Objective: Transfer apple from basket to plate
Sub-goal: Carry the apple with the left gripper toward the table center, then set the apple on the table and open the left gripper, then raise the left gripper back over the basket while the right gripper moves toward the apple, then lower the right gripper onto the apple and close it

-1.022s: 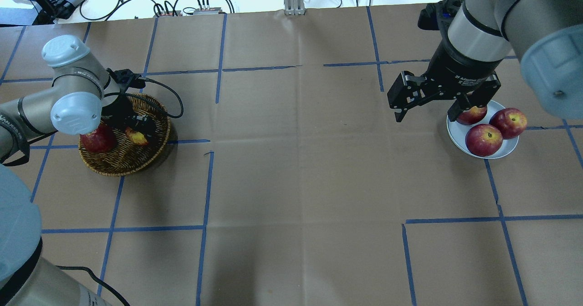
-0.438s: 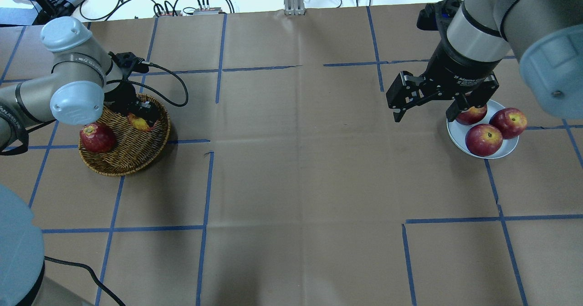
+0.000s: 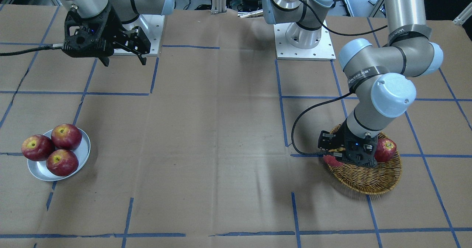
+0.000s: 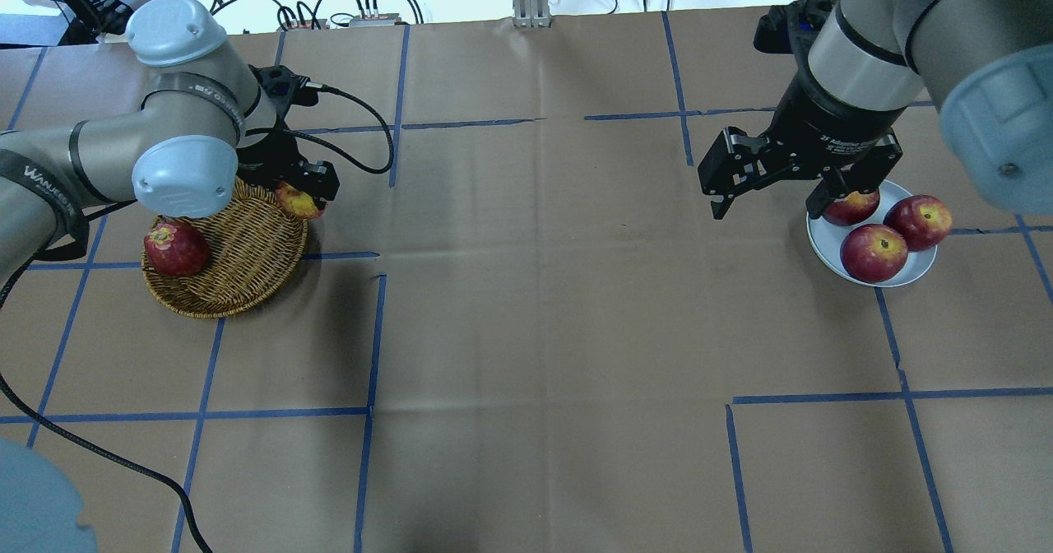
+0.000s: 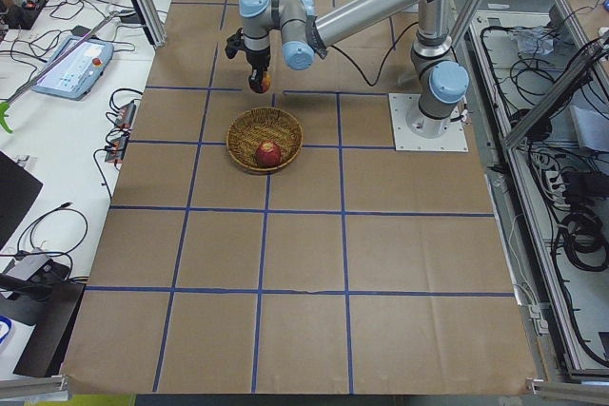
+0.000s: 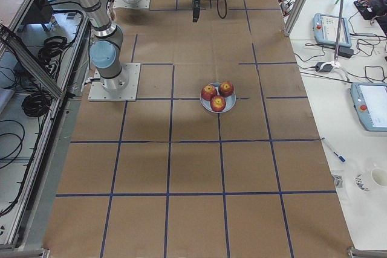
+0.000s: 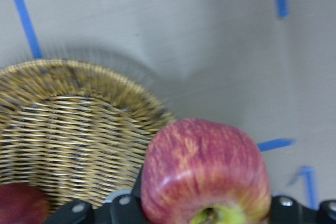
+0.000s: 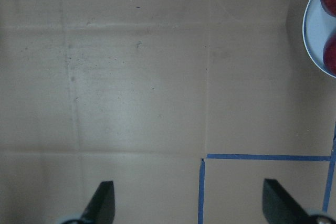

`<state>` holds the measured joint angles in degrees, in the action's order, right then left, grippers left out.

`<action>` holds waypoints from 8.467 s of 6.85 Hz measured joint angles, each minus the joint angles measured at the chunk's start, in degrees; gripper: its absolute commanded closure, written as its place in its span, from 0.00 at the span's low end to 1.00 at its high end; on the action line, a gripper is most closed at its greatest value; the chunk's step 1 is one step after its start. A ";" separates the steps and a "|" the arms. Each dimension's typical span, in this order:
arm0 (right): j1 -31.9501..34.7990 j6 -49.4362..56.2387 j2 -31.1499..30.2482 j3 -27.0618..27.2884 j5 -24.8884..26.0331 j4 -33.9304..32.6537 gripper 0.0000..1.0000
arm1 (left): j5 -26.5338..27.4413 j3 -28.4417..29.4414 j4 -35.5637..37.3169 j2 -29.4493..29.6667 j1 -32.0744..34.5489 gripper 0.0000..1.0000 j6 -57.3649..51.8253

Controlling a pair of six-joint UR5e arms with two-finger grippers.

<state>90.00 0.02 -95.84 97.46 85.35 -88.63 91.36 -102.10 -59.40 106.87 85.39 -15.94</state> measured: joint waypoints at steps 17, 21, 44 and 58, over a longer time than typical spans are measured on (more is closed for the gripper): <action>0.00 -5.66 -0.40 -0.08 4.56 -3.22 0.00 | -1.59 6.86 8.00 15.24 27.17 0.26 34.22; 0.00 -5.49 -0.35 -0.02 4.56 -3.22 0.00 | -1.95 6.91 8.49 15.70 27.22 0.01 34.22; 18.42 -25.43 22.50 -12.34 4.97 -16.14 0.00 | -5.71 4.65 -26.74 -23.22 2.73 0.01 5.47; 23.96 -29.90 38.00 -5.52 9.06 -38.48 0.64 | -5.44 4.63 -26.82 -23.38 3.19 0.01 5.16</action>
<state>113.96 -29.88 -57.83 91.94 94.41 -127.11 85.92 -97.47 -86.22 83.50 88.58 -10.78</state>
